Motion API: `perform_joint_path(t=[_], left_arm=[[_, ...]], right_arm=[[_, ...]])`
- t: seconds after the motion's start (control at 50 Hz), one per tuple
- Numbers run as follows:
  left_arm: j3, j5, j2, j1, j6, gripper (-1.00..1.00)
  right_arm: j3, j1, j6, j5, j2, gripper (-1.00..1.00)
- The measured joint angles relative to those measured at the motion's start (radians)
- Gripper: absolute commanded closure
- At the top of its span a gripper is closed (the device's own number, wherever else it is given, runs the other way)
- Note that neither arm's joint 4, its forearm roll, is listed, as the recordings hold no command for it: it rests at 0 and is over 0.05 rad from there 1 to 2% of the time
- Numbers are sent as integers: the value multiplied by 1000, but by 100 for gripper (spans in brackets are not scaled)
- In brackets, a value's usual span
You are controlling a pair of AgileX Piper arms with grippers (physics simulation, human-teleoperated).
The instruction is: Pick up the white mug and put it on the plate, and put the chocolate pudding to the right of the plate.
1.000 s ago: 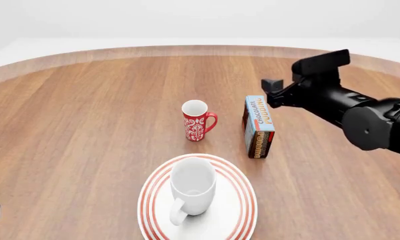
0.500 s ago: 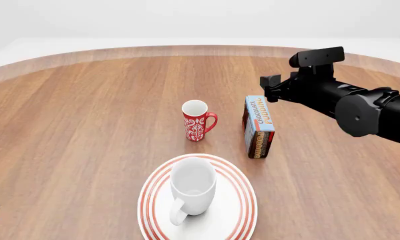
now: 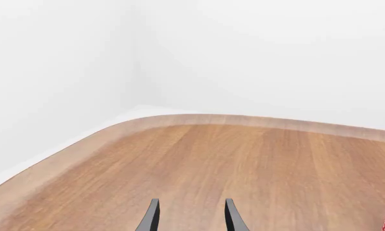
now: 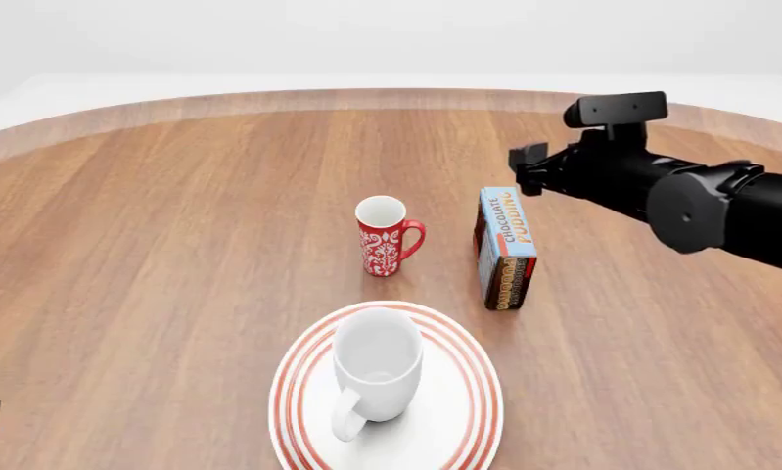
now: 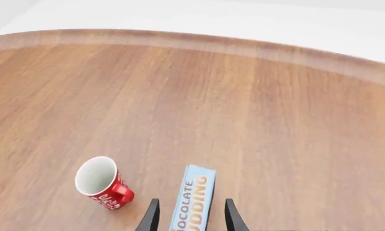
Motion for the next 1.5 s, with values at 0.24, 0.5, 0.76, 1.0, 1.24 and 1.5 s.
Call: perform_joint_path(t=[0.24,0.5,0.76,1.0,1.24,1.5], left_arm=[[0,1,0,-1,-1,-100],[1,1,0,-3,-2,-100],[1,1,0,-6,-2,-100],[1,1,0,-6,-3,-100],[1,1,0,-7,-4,-100],[1,1,0,-7,-5,-100]], right_arm=[[-23,0,20,16,24,-100],[-43,-4,34,22,55,-100],[-54,-8,38,18,87,-100],[-64,-6,42,17,115,-100],[-70,-5,42,14,139,-100],[-75,-4,39,10,161,-100]])
